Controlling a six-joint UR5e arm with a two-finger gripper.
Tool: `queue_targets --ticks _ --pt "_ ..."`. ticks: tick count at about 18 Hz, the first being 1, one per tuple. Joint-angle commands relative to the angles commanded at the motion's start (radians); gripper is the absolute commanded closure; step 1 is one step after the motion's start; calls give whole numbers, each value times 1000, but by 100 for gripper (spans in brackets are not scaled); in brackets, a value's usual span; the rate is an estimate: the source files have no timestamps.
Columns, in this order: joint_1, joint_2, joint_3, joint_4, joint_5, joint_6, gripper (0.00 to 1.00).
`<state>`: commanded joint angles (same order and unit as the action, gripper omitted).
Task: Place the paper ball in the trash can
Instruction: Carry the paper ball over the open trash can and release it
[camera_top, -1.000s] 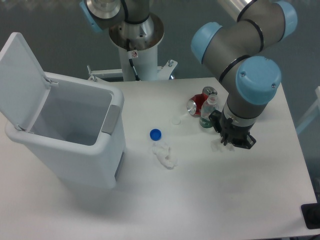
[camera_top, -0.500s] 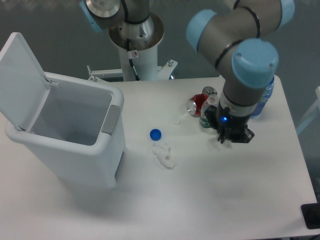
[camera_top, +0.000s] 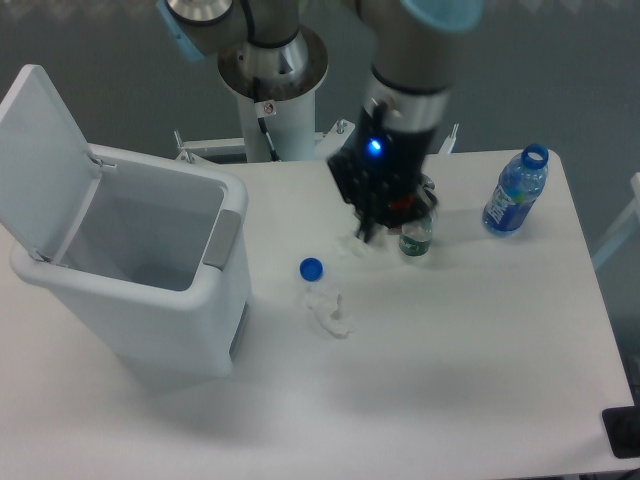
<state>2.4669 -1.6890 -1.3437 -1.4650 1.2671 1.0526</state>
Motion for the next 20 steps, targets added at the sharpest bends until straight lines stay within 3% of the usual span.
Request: queue_targets --ticks 9,11,12,13,14,18,20 --pt "-244 57 -17 5 -6 -148 100" --pt "-266 61 -28 6 -9 -146 80" --pt "-269 63 -34 6 -6 -143 60" --pt "-269 63 -43 8 -5 -141 15" --pt "-270 74 -58 14 -5 -141 0" --pt "-269 130 -149 101 -5 -148 0" --pt "-263 132 -153 130 -5 -149 0"
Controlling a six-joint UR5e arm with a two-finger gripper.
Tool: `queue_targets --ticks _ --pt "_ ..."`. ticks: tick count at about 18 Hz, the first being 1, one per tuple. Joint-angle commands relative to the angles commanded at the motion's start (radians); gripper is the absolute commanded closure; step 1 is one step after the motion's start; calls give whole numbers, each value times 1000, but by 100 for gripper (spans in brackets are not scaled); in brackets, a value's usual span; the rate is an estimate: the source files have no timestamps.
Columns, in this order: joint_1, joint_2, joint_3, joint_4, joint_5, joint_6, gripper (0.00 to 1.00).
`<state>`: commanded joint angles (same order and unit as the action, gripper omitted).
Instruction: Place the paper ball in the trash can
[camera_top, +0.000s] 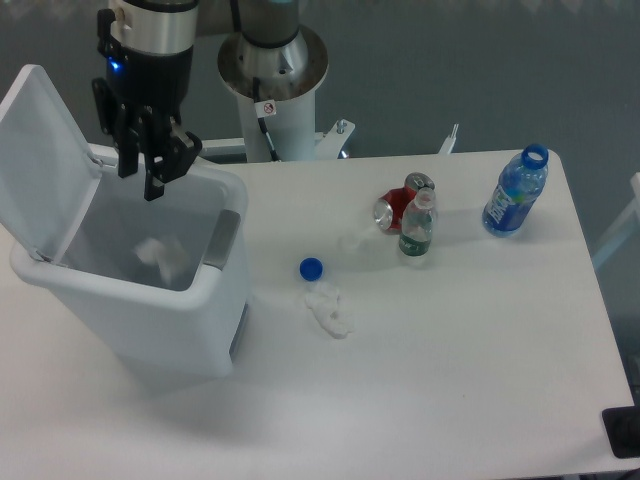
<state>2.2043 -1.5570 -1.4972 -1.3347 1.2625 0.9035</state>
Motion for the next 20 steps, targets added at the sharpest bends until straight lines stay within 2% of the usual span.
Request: queue_targets --ticks 5,7,10,12,14,17,20 --pt "86 -26 0 100 6 12 0" --pt "153 -32 2 103 5 53 0" --pt "228 -51 2 78 8 198 0" --pt "288 -77 -2 77 8 212 0" --pt "314 -147 3 89 40 218 0" --pt "334 -224 11 100 191 256 0" --pt "341 -308 11 130 294 275 0"
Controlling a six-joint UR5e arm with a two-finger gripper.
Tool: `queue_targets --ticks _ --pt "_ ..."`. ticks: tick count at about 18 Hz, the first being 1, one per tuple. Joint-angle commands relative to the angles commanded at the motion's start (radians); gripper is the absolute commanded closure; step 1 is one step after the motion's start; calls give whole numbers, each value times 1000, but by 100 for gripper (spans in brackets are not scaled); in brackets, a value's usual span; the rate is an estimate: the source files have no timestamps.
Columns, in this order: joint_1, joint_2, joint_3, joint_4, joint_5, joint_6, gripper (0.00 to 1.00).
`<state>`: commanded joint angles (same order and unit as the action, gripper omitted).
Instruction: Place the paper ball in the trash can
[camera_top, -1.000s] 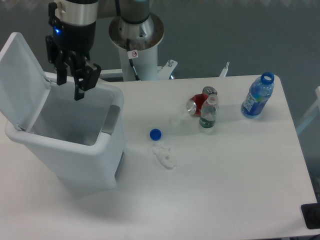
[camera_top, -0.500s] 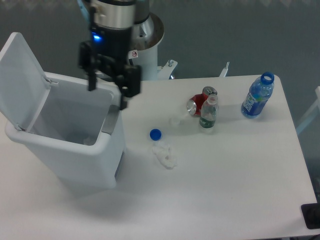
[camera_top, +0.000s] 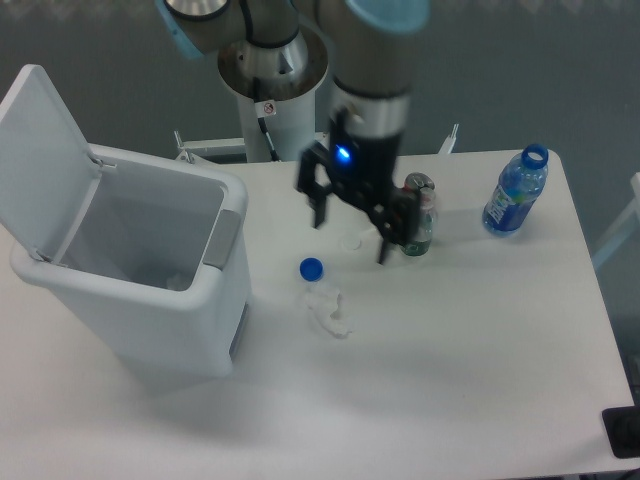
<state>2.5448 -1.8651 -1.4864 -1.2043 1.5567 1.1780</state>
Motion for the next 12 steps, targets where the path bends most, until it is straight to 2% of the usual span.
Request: queue_targets --ticks 5,9,12 --pt "35 -104 28 52 17 77 0" --pt "61 -158 74 51 20 83 0" --pt "58 -178 74 52 23 83 0"
